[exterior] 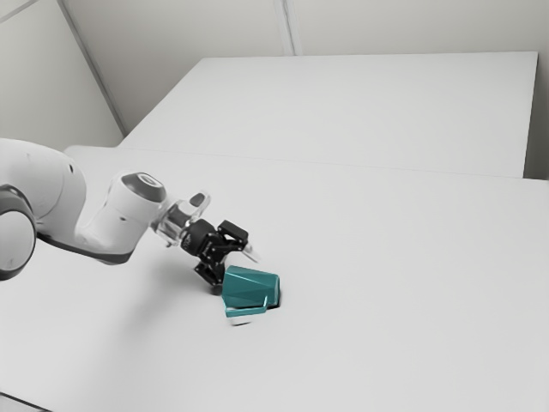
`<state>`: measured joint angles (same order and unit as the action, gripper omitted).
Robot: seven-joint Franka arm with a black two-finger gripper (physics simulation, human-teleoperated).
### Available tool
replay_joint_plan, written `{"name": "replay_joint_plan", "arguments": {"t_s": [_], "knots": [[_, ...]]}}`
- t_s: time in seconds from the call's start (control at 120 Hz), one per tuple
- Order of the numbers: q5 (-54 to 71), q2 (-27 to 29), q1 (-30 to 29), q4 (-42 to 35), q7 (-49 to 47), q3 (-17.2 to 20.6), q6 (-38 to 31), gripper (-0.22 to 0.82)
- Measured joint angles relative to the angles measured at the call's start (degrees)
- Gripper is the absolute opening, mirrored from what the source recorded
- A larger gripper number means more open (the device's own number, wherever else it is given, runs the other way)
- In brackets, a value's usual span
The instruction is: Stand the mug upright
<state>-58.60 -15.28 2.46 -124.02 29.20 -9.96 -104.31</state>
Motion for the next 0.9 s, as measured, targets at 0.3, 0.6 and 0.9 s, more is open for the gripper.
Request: {"name": "replay_joint_plan", "arguments": {"t_s": [0.3,0.6,0.9], "knots": [[-1.5,0.0,0.1,0.1,1.7,1.5,-0.4,0.29],[-1.6,1.6,0.1,1.0,2.7,2.0,-0.2,-0.10],[-1.4,4.9,0.5,1.8,3.0,2.5,0.4,-0.16]]}}
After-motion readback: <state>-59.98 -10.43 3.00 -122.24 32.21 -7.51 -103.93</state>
